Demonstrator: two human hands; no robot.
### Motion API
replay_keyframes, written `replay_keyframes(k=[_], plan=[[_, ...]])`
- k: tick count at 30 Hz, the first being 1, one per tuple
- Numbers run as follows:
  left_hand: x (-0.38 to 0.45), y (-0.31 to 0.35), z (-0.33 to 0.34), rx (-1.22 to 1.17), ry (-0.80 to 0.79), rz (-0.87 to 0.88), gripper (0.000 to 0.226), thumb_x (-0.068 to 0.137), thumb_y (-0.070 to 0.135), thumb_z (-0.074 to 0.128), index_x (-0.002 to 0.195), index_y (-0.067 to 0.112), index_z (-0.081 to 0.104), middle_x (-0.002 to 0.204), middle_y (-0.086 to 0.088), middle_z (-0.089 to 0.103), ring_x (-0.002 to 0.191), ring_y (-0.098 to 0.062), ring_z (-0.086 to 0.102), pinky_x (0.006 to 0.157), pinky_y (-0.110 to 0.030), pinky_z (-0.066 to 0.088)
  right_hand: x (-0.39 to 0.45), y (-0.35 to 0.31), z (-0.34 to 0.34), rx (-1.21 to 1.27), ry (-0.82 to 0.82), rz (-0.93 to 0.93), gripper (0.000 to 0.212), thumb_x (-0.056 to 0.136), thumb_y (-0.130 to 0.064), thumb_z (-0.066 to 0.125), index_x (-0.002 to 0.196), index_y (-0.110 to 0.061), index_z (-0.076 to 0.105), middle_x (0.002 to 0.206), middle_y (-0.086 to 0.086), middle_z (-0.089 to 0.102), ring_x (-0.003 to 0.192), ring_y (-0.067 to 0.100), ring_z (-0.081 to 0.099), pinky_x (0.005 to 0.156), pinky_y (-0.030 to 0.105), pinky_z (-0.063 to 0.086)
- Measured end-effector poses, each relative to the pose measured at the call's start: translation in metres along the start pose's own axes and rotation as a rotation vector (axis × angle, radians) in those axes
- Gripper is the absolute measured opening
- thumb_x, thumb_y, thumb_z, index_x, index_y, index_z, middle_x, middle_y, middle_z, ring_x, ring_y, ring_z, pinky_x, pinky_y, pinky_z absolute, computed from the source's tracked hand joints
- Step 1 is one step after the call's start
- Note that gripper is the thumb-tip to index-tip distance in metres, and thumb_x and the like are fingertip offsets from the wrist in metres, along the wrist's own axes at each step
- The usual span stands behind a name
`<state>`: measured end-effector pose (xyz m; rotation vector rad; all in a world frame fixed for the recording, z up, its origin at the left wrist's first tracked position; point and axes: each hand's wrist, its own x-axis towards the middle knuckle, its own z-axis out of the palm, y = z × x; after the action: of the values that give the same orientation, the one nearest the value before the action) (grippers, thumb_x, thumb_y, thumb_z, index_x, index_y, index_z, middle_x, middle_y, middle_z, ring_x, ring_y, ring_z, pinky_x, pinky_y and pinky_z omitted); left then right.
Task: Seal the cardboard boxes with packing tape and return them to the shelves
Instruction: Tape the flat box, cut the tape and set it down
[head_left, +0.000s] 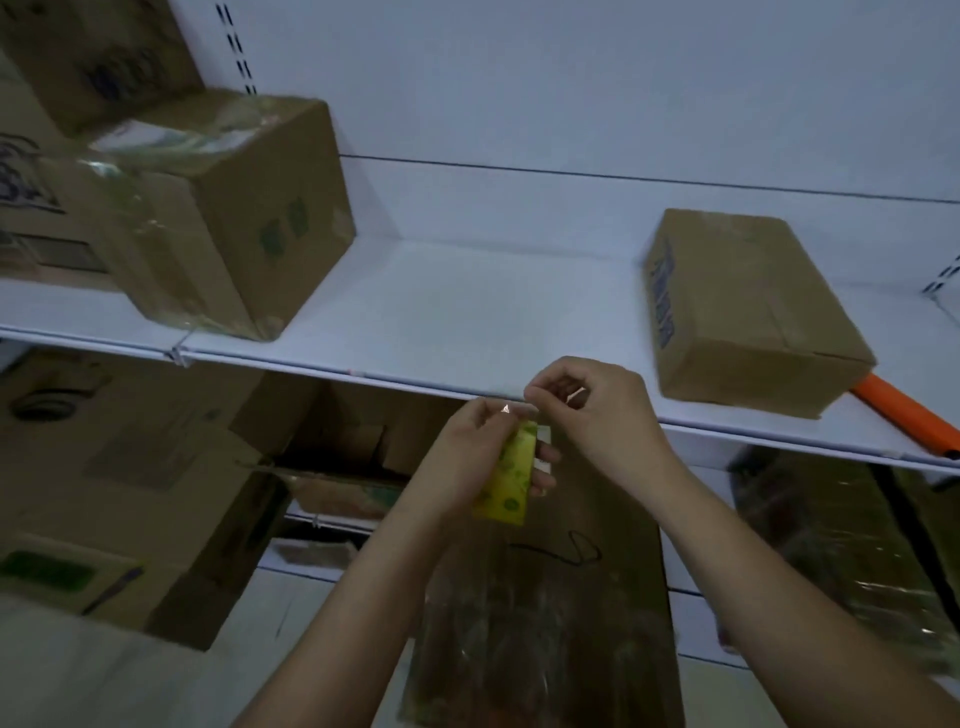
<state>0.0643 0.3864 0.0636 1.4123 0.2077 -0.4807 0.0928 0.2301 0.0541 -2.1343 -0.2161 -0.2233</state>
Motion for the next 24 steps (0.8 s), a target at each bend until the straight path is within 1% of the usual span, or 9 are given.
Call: replay_keyframes(k=[4, 8, 12, 16, 17, 19, 21, 22, 24], plan=[[0.008, -0.004, 0.0, -0.033, 0.023, -0.084, 0.029, 0.106, 0.017, 0.046, 0.116, -0.007, 0.058, 0.073, -0.021, 0.07, 0.053, -0.025, 0.066, 0.051, -0.03, 0.058, 0.006, 0.008, 0.016, -0.137, -0.018, 0.0, 0.007, 0.084, -0.018, 0.076, 0.078, -0.021, 0.074, 0.073, -0.011, 0.067, 0.073, 0.002, 0.061, 0.064, 0.009, 0.041], [0.021, 0.001, 0.001, 0.048, 0.055, -0.074, 0.031, 0.106, 0.017, 0.045, 0.115, -0.009, 0.06, 0.081, -0.026, 0.071, 0.053, -0.024, 0.068, 0.049, -0.029, 0.055, 0.011, 0.011, 0.021, -0.136, 0.057, 0.037, 0.009, 0.083, -0.014, 0.075, 0.076, -0.02, 0.074, 0.069, -0.015, 0.064, 0.071, -0.004, 0.059, 0.065, 0.006, 0.041], [0.029, -0.001, 0.006, 0.084, 0.068, -0.08, 0.037, 0.107, 0.022, 0.043, 0.118, -0.011, 0.055, 0.078, -0.026, 0.071, 0.054, -0.026, 0.068, 0.049, -0.029, 0.055, 0.008, 0.015, 0.026, -0.105, 0.165, 0.043, 0.01, 0.084, -0.011, 0.072, 0.076, -0.017, 0.072, 0.074, -0.009, 0.066, 0.075, 0.003, 0.06, 0.065, 0.008, 0.043], [0.032, -0.011, 0.008, 0.07, 0.104, -0.048, 0.04, 0.107, 0.026, 0.044, 0.112, -0.012, 0.054, 0.074, -0.026, 0.068, 0.047, -0.024, 0.065, 0.045, -0.028, 0.053, 0.014, 0.014, 0.025, -0.171, 0.14, 0.03, 0.013, 0.084, -0.011, 0.07, 0.073, -0.019, 0.068, 0.074, -0.009, 0.064, 0.07, 0.004, 0.058, 0.066, 0.007, 0.041], [0.034, -0.013, 0.007, 0.072, 0.109, -0.04, 0.04, 0.107, 0.028, 0.043, 0.114, -0.01, 0.054, 0.076, -0.026, 0.069, 0.049, -0.024, 0.066, 0.046, -0.028, 0.053, 0.015, 0.013, 0.024, -0.212, 0.116, 0.019, 0.013, 0.085, -0.014, 0.07, 0.074, -0.021, 0.067, 0.077, -0.009, 0.063, 0.072, 0.005, 0.057, 0.067, 0.01, 0.042], [0.036, -0.018, 0.006, 0.109, 0.118, -0.036, 0.043, 0.107, 0.036, 0.041, 0.12, -0.002, 0.056, 0.082, -0.023, 0.073, 0.058, -0.026, 0.07, 0.052, -0.029, 0.056, 0.016, 0.013, 0.021, -0.323, 0.089, 0.009, 0.009, 0.087, -0.024, 0.07, 0.079, -0.026, 0.068, 0.092, -0.009, 0.055, 0.087, 0.007, 0.053, 0.069, 0.025, 0.044], [0.038, -0.021, 0.006, 0.143, 0.156, -0.025, 0.046, 0.106, 0.044, 0.037, 0.121, 0.005, 0.057, 0.081, -0.018, 0.075, 0.062, -0.026, 0.073, 0.053, -0.027, 0.056, 0.018, 0.016, 0.014, -0.372, 0.08, 0.038, 0.006, 0.086, -0.036, 0.072, 0.082, -0.031, 0.071, 0.104, -0.01, 0.043, 0.101, 0.008, 0.046, 0.071, 0.028, 0.039], [0.038, -0.022, 0.008, 0.135, 0.177, -0.014, 0.046, 0.106, 0.045, 0.036, 0.118, 0.007, 0.058, 0.077, -0.016, 0.075, 0.059, -0.023, 0.072, 0.049, -0.025, 0.054, 0.019, 0.019, 0.012, -0.371, 0.072, 0.05, 0.008, 0.085, -0.04, 0.073, 0.087, -0.032, 0.072, 0.108, -0.009, 0.041, 0.106, 0.009, 0.046, 0.074, 0.028, 0.039], [0.039, -0.023, 0.013, 0.144, 0.221, 0.019, 0.041, 0.105, 0.048, 0.036, 0.105, 0.014, 0.059, 0.063, -0.004, 0.073, 0.05, -0.015, 0.069, 0.042, -0.02, 0.05, 0.021, 0.024, 0.008, -0.377, 0.048, 0.073, 0.033, 0.082, -0.045, 0.075, 0.108, -0.026, 0.066, 0.12, -0.005, 0.041, 0.114, 0.016, 0.048, 0.084, 0.029, 0.042]])
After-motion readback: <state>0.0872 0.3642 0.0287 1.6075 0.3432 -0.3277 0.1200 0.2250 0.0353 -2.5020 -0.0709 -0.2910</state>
